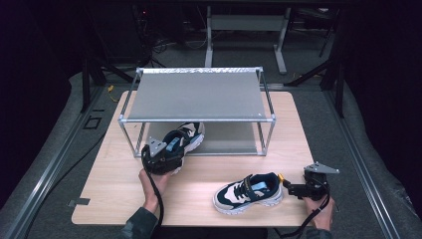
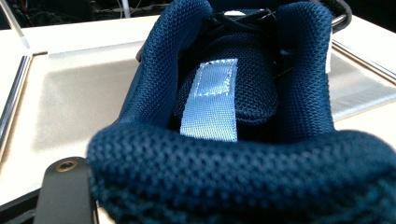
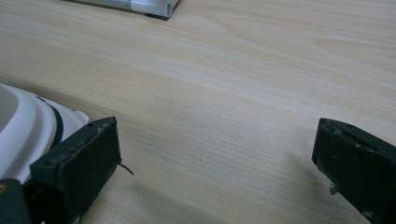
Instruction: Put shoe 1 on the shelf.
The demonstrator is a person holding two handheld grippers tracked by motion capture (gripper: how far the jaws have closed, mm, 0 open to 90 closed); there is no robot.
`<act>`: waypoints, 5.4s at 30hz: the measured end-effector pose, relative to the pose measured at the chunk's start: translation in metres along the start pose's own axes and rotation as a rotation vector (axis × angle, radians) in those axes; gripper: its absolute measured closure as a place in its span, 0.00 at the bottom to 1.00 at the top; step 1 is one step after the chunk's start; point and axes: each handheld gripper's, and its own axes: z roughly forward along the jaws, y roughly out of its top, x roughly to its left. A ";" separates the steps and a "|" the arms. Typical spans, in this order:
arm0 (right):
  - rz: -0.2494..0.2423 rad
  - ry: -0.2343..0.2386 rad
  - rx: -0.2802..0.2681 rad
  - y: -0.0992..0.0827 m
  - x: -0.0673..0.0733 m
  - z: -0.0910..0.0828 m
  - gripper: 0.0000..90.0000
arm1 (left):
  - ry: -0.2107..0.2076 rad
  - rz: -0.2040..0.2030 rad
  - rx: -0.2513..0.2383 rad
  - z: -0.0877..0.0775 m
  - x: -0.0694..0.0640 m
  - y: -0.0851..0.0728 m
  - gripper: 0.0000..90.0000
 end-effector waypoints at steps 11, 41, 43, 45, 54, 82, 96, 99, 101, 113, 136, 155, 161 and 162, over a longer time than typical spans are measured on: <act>0.000 0.002 0.000 0.000 0.000 0.000 0.01 | 0.024 -0.044 0.034 0.021 0.006 0.002 0.26; -0.001 0.005 -0.006 0.000 0.000 0.000 0.01 | 0.049 -0.054 0.106 0.049 0.013 0.004 0.14; -0.002 0.004 0.000 0.000 0.000 0.000 0.02 | 0.048 -0.043 0.086 0.040 0.013 0.004 0.14; -0.001 0.004 -0.002 0.000 0.000 0.000 0.01 | 0.035 -0.039 0.082 0.032 0.015 0.003 0.14; -0.003 0.001 -0.002 0.000 0.000 0.001 0.02 | -0.013 -0.052 0.061 0.004 0.020 -0.009 0.17; 0.000 0.007 -0.002 0.000 0.000 0.001 0.03 | -0.059 -0.034 0.076 0.033 -0.001 -0.002 0.52; -0.003 0.005 -0.002 0.000 0.000 0.001 0.03 | -0.035 -0.032 0.085 0.058 -0.008 0.004 0.55; -0.003 0.006 -0.003 0.000 0.000 0.001 0.03 | -0.033 -0.034 0.093 0.062 -0.008 0.006 0.55; -0.003 0.007 -0.002 0.000 0.000 0.001 0.03 | -0.030 -0.036 0.087 0.064 -0.008 0.006 0.55; -0.002 0.009 0.001 0.000 0.000 0.001 0.04 | -0.086 -0.002 0.141 0.028 0.005 0.002 0.16; 0.028 0.122 -0.040 0.001 -0.008 -0.008 0.05 | -0.046 0.097 0.325 -0.026 0.041 -0.070 0.00; -0.246 0.267 -0.015 0.083 0.047 -0.079 0.11 | -0.061 0.108 0.308 -0.023 0.042 -0.071 0.00; -0.349 0.304 0.020 0.099 0.078 -0.085 0.12 | -0.059 0.104 0.308 -0.023 0.042 -0.071 0.00; -0.376 0.285 0.057 0.100 0.084 -0.086 0.13 | -0.058 0.105 0.308 -0.023 0.042 -0.071 0.00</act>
